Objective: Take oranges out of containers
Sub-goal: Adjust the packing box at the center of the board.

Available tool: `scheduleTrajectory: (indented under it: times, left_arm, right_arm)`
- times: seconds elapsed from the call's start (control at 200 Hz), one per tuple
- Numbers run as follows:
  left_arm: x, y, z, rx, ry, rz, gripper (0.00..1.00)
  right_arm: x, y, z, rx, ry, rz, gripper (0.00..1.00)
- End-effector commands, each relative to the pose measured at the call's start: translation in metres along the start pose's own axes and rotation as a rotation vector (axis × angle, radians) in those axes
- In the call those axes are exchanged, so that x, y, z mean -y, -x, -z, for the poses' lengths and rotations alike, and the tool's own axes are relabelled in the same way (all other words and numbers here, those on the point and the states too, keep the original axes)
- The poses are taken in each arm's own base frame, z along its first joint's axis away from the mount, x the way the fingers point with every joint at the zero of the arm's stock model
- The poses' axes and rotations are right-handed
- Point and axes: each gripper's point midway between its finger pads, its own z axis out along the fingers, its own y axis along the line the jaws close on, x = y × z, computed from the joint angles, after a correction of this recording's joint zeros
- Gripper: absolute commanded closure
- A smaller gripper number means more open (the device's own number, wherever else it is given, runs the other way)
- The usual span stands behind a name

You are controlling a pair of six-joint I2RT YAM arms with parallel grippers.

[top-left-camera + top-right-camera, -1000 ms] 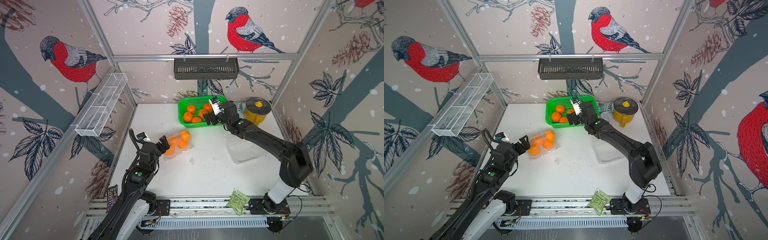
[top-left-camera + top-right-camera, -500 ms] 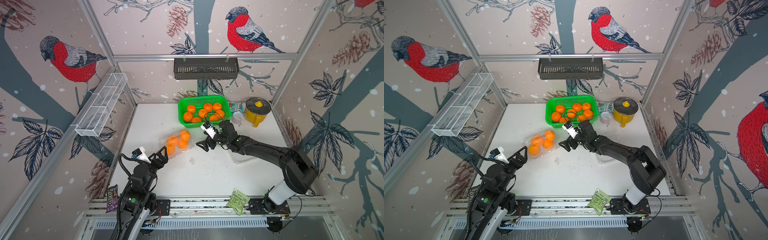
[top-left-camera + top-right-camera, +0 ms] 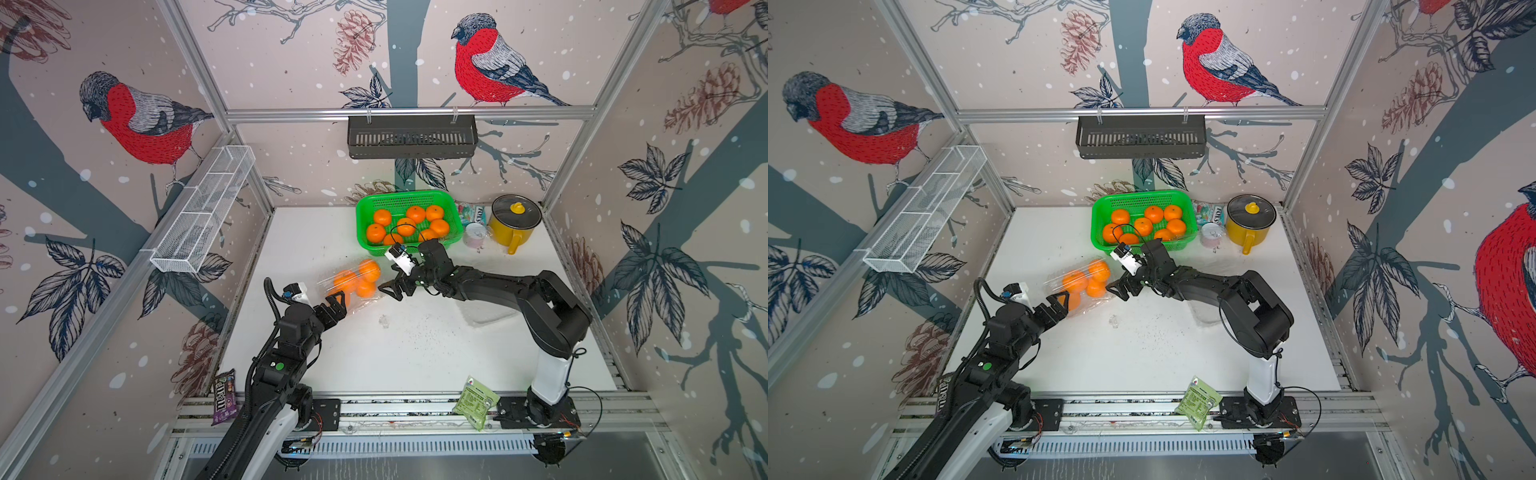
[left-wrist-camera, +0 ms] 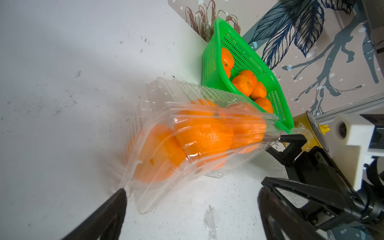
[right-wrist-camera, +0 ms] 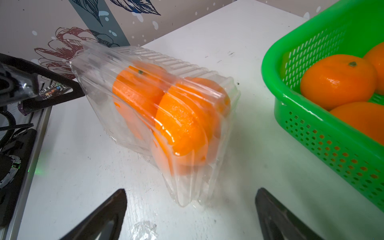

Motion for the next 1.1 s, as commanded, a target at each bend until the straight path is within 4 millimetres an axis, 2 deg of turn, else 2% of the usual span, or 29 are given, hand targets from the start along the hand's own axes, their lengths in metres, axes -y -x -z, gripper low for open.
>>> scheduleTrajectory:
  times: [0.0, 0.16, 0.29, 0.52, 0.685, 0.905, 1.091]
  left_arm:
    - [0.011, 0.019, -0.002, 0.067, -0.021, -0.026, 0.03]
    - [0.013, 0.032, -0.010, 0.101, 0.007, -0.065, 0.04]
    - [0.021, 0.038, -0.022, 0.086, 0.012, -0.112, 0.07]
    - [0.016, 0.032, -0.052, -0.031, 0.092, -0.154, 0.12]
    - [0.011, 0.031, -0.061, -0.059, 0.108, -0.172, 0.15]
    - [0.005, 0.035, -0.069, -0.089, 0.132, -0.189, 0.19]
    - [0.005, 0.033, -0.075, -0.136, 0.131, -0.175, 0.22]
  right_arm:
    - [-0.001, 0.010, -0.008, 0.032, 0.032, 0.010, 0.05]
    - [0.002, 0.015, -0.022, 0.021, 0.057, -0.025, 0.10]
    - [-0.001, 0.010, -0.033, 0.002, 0.104, -0.081, 0.19]
    - [-0.001, 0.000, -0.045, -0.030, 0.136, -0.175, 0.31]
    - [-0.001, 0.001, -0.046, -0.070, 0.142, -0.252, 0.40]
    - [-0.002, 0.008, -0.038, -0.100, 0.176, -0.383, 0.46]
    - [-0.002, -0.002, -0.028, -0.127, 0.203, -0.533, 0.51]
